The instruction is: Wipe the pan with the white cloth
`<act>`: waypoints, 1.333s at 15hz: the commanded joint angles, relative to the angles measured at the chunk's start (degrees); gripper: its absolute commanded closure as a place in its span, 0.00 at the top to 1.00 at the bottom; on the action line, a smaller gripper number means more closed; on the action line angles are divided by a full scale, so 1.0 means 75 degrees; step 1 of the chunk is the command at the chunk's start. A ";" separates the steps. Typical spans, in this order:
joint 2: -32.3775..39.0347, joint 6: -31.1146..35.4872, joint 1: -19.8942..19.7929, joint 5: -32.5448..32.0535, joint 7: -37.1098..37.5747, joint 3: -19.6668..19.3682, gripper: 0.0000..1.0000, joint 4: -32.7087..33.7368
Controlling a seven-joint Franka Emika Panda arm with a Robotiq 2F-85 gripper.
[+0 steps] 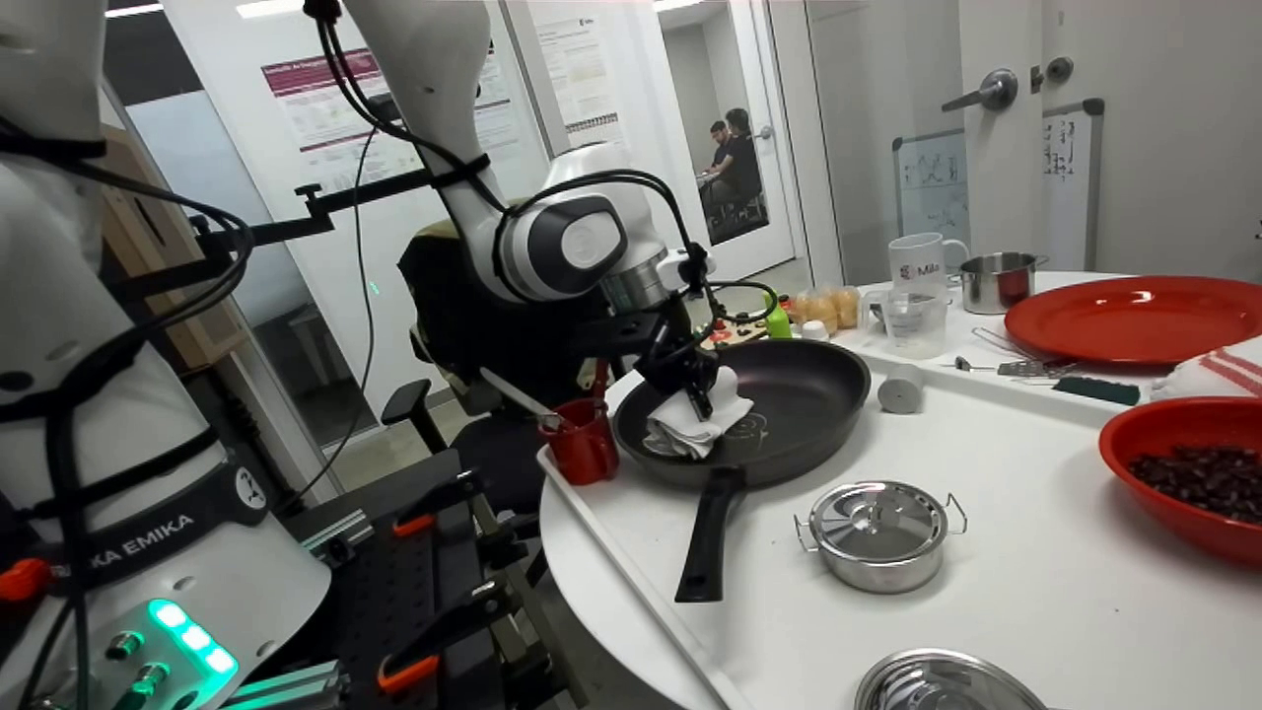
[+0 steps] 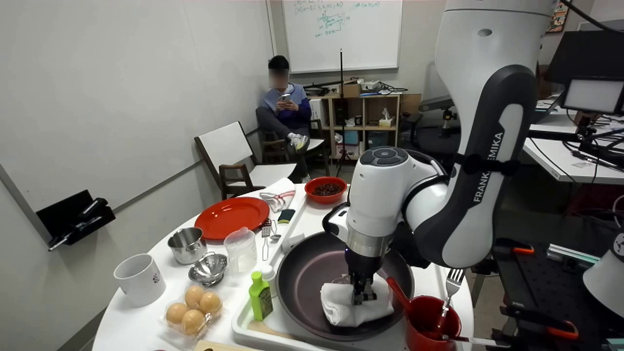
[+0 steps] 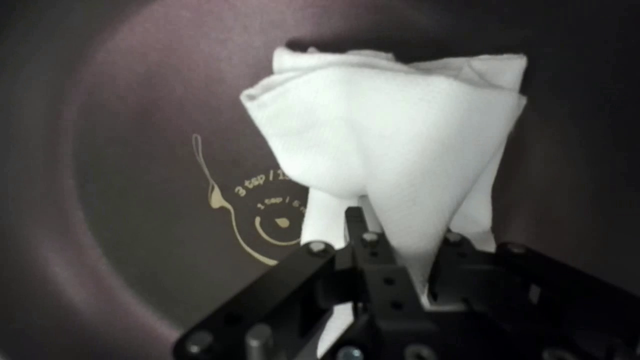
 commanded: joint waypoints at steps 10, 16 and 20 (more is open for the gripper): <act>0.0029 -0.0366 -0.0282 -0.0052 0.0234 -0.0323 0.16 0.0627; 0.0021 -0.0379 -0.0282 -0.0053 0.0235 -0.0305 0.16 0.0627; 0.0135 -0.0366 -0.0286 -0.0049 0.0232 -0.0255 0.09 0.0623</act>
